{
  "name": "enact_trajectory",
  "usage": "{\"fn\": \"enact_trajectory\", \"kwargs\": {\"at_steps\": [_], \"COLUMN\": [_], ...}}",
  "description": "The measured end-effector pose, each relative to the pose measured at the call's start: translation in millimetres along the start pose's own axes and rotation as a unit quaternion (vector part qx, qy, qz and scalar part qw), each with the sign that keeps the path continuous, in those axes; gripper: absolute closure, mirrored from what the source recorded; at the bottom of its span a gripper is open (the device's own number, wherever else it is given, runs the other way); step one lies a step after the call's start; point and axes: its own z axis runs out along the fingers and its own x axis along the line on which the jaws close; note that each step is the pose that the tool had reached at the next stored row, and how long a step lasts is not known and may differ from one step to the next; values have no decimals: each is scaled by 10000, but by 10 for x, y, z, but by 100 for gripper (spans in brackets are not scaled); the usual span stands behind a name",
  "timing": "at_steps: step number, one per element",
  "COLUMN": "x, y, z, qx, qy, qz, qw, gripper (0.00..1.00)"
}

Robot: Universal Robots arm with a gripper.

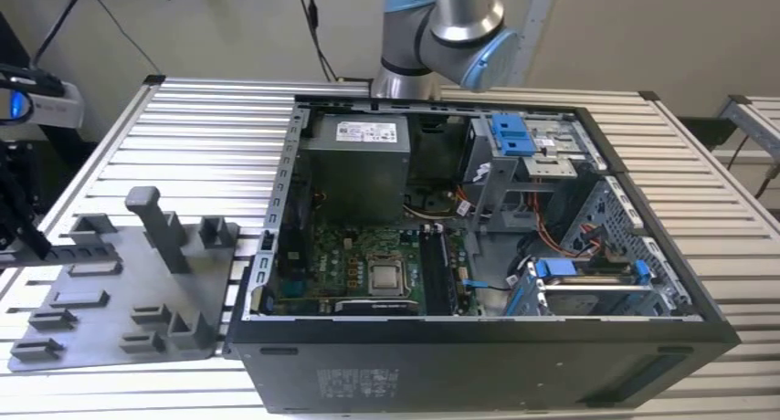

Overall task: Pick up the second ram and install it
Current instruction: 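Pick up the second ram and move it above second insertion slot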

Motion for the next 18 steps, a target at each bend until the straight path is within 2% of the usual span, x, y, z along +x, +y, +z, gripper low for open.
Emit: {"fn": "enact_trajectory", "kwargs": {"at_steps": [18], "x": [7], "y": [-2], "z": [-203], "qx": [0], "qy": [-6], "qz": [10], "qw": [10000], "gripper": [86]}}
